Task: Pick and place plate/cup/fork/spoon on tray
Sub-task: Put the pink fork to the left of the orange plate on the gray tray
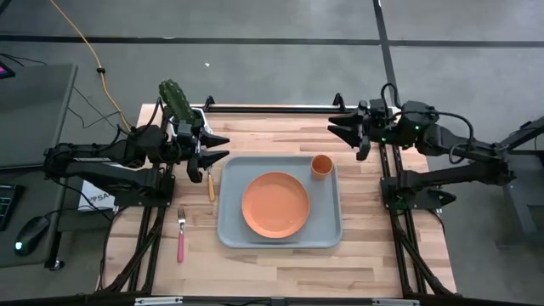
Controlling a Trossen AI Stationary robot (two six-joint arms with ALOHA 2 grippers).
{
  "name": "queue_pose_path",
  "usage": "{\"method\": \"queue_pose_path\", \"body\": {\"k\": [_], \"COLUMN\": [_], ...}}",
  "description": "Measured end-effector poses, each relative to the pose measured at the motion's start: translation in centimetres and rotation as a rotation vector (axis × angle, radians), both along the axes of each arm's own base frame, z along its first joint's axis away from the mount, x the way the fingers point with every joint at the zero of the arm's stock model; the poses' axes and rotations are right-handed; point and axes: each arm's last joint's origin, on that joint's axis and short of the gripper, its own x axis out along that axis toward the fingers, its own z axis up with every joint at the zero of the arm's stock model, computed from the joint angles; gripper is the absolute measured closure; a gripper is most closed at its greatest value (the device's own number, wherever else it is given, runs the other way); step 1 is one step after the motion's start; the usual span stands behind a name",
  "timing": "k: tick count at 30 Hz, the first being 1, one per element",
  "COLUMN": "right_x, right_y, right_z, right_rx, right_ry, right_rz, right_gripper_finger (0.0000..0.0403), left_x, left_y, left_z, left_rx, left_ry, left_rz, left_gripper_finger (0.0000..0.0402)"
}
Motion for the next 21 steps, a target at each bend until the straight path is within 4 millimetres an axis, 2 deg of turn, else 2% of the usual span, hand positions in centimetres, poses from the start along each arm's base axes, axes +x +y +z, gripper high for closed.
{"method": "queue_pose_path", "body": {"k": [3,7,11,15,18,21], "right_x": [0.2,0.5,0.8,0.8,0.8,0.8], "right_y": [0.0,-0.1,-0.1,-0.1,-0.1,-0.1], "right_z": [-0.1,-0.3,-0.5,-0.8,-1.0,-1.2], "right_rx": [0.004,0.006,0.009,0.014,0.059,0.091], "right_ry": [0.006,0.016,0.029,0.059,0.079,0.094], "right_rz": [-0.002,-0.003,-0.003,-0.003,-0.004,-0.005], "right_gripper_finger": [0.0256,0.0256,0.0256,0.0256,0.0256,0.0256], "left_x": [0.0,-0.2,-0.8,-2.2,-3.1,-3.4], "left_y": [0.1,0.5,1.1,1.6,1.9,1.9], "left_z": [0.0,-0.2,-1.0,-3.8,-6.3,-9.2], "left_rx": [-0.002,-0.041,-0.130,-0.262,-0.435,-0.593], "left_ry": [-0.001,0.010,0.212,0.508,0.620,0.692], "left_rz": [0.018,0.187,0.411,0.612,0.736,0.788], "left_gripper_finger": [0.0202,0.0202,0.0202,0.0202,0.0202,0.0202]}}
